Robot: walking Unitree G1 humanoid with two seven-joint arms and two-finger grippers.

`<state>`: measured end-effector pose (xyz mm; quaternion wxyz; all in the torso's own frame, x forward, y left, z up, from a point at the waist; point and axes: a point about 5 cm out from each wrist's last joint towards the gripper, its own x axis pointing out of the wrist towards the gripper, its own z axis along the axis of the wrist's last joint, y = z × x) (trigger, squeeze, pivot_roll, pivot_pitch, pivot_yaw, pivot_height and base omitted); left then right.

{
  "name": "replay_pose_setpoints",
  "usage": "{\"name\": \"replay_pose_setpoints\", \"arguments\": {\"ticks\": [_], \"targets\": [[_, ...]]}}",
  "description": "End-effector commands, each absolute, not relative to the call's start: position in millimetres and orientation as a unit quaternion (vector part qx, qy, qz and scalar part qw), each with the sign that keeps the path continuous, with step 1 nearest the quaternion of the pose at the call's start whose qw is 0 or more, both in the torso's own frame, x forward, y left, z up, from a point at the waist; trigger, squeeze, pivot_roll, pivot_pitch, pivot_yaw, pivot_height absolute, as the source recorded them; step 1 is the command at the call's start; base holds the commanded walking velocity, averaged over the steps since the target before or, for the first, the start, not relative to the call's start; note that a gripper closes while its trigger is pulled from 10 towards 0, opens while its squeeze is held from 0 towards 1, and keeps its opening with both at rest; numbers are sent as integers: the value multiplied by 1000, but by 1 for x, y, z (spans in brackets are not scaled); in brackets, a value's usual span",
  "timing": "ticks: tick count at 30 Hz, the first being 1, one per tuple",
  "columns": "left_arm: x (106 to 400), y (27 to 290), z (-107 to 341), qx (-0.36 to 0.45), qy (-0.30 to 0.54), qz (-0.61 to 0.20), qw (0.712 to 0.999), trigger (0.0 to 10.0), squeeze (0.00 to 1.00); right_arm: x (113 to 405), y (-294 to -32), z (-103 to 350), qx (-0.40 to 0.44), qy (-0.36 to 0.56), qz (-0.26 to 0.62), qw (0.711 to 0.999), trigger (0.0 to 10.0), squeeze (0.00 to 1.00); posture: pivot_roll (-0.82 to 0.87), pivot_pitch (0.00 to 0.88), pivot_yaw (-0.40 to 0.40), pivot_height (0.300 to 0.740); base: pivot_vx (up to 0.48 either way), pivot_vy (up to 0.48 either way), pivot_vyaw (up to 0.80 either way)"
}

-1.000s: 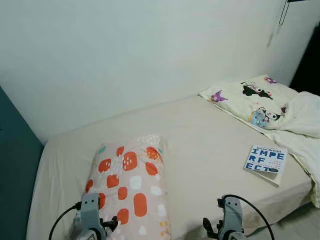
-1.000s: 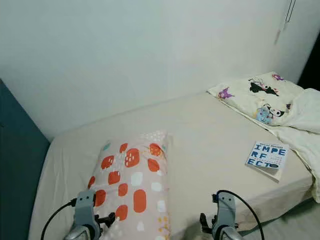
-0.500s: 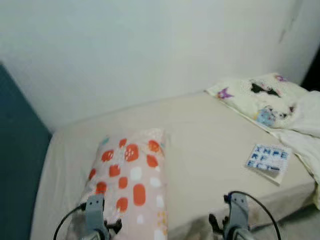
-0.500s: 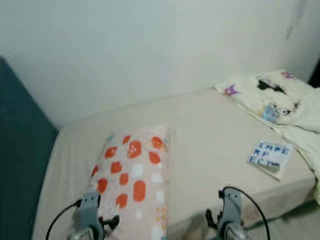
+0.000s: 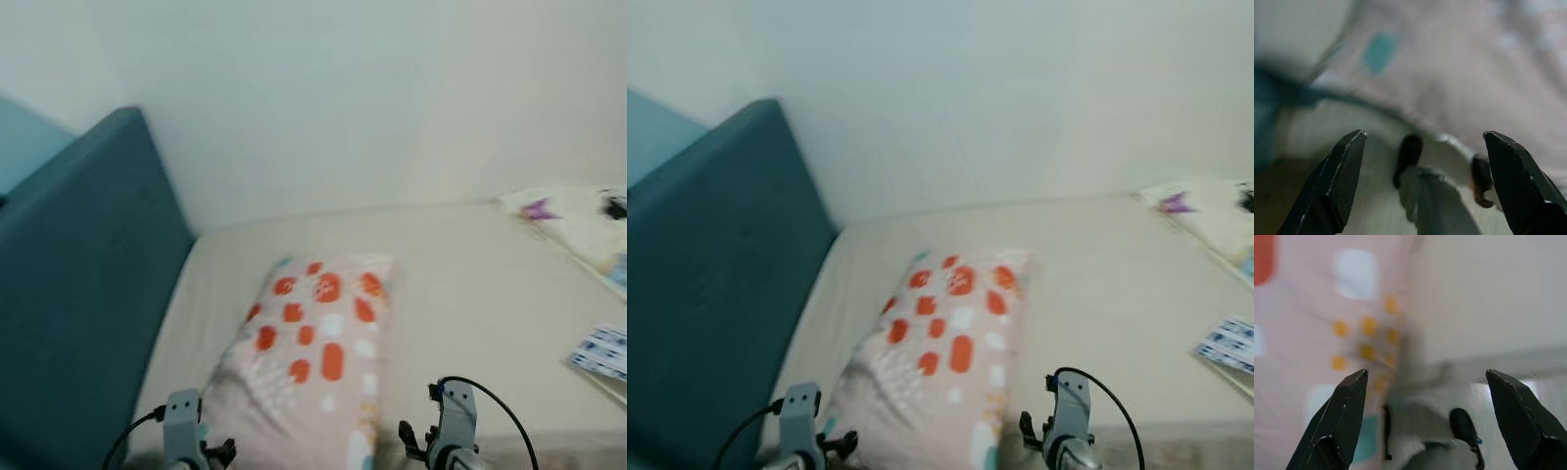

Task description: Clean up the room

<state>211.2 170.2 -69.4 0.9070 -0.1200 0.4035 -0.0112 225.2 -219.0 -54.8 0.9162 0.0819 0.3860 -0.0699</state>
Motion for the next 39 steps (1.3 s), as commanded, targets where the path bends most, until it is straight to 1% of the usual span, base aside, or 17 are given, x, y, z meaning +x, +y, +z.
{"name": "replay_pose_setpoints", "arguments": {"ticks": [1, 5, 9, 13, 23, 26, 29, 31, 36, 39], "targets": [[210, 173, -70, -116, 409, -12, 905, 10000, 0, 230, -214, -53, 86, 381, -66, 918, 10000, 0, -117, 0, 53, 739, 0, 0, 544], [210, 173, -70, -111, 411, -13, 905, 10000, 0, 231, -215, -52, 89, 377, -70, 919, 10000, 0, -119, 0, 56, 739, 0, 0, 489], [209, 172, -71, -116, 412, -12, 903, 10000, 0, 231, -217, -52, 96, 378, -85, 917, 10000, 0, -115, 0, 52, 739, 0, 0, 0], [207, 172, -72, -113, 415, -14, 902, 10000, 0, 231, -216, -52, 100, 374, -80, 918, 10000, 0, -114, 0, 53, 739, 0, 0, 0], [203, 177, -73, -116, 419, -7, 901, 10000, 0, 241, -215, -44, 124, 341, -74, 929, 10000, 0, -116, 0, 60, 739, 0, 0, 779], [205, 177, -72, -118, 417, -8, 901, 10000, 0, 250, -217, -36, 140, 314, -80, 935, 10000, 0, -116, 0, 60, 739, 0, 0, 775], [207, 177, -72, -119, 414, -9, 902, 10000, 0, 258, -218, -29, 162, 285, -81, 941, 10000, 0, -117, 0, 59, 739, 0, 0, 0], [207, 177, -72, -119, 414, -9, 902, 10000, 0, 258, -218, -29, 162, 285, -81, 941, 10000, 0, -117, 0, 59, 739, 0, 0, 0], [204, 174, -73, -122, 418, -16, 900, 10000, 0, 269, -220, -19, 173, 258, -84, 947, 10000, 0, -120, 0, 59, 739, 0, -472, 0], [204, 173, -73, -130, 418, -12, 899, 10000, 0, 271, -220, -17, 172, 256, -85, 947, 10000, 0, -117, 0, 58, 739, 0, 0, 0]]}}
